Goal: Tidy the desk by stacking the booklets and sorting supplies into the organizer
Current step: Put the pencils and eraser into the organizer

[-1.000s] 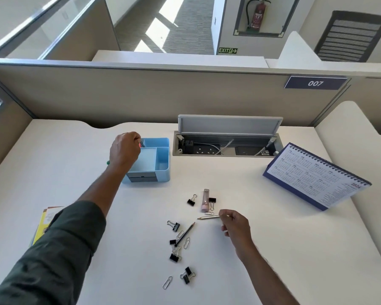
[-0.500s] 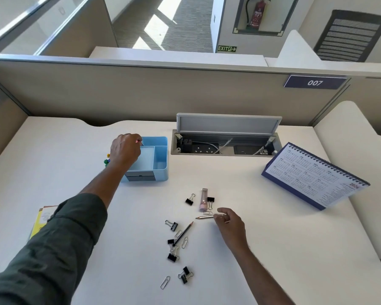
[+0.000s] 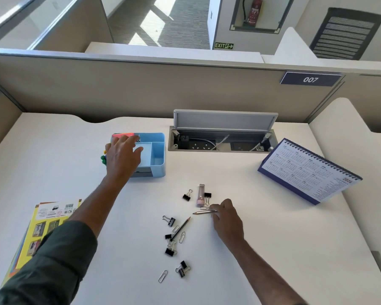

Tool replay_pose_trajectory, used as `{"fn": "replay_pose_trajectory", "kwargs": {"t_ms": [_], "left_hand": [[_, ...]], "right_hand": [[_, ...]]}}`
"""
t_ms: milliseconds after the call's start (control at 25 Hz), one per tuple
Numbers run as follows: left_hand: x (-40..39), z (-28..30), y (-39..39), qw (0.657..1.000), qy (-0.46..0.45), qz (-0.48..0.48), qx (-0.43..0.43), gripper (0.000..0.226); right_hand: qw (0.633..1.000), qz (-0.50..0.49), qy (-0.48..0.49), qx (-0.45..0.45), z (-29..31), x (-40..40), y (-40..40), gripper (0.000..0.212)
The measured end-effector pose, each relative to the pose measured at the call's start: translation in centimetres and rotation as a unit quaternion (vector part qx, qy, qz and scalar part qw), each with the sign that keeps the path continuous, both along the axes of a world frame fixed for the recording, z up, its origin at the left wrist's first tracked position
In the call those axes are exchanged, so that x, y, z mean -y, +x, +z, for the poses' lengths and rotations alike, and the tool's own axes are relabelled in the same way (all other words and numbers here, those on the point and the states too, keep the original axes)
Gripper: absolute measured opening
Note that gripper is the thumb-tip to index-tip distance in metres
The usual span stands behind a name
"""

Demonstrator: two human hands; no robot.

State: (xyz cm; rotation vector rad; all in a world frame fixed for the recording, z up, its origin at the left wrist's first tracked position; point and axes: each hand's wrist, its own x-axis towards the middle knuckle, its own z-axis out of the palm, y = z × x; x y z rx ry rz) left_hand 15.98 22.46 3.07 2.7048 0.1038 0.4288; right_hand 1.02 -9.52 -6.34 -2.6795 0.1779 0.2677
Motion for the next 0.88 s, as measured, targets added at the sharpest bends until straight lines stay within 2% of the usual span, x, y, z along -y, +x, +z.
{"fn": "replay_pose_trajectory", "kwargs": {"t_ms": [240, 360, 480, 640, 800, 880], "left_hand": [[-0.4, 0.7, -2.7, 0.999, -0.014, 0.038, 0.009, 0.035], [0.9, 0.1, -5.4, 0.999, -0.019, 0.028, -0.021, 0.038], [3.2, -1.3, -8.8, 0.998, -0.049, -0.004, -0.042, 0.037], [6.8, -2.1, -12.3, 0.985, -0.141, -0.042, -0.087, 0.026], [9.1, -0.6, -13.6, 0.938, -0.317, -0.074, -0.120, 0.010], [9.5, 0.2, -13.5, 0.921, -0.356, -0.083, -0.137, 0.007]], "right_hand": [[0.999, 0.000, -0.018, 0.027, -0.5, 0.3, -0.3, 0.009], [0.999, -0.005, 0.001, 0.032, -0.6, 0.1, -0.7, 0.010], [0.994, -0.019, 0.075, 0.073, 0.2, -1.2, -1.2, 0.015], [0.975, -0.019, 0.180, 0.129, 2.8, -3.4, -0.9, 0.016], [0.952, -0.030, 0.278, 0.125, 5.9, -4.9, -0.3, 0.011], [0.945, -0.034, 0.299, 0.124, 6.9, -5.4, 0.0, 0.011]]}}
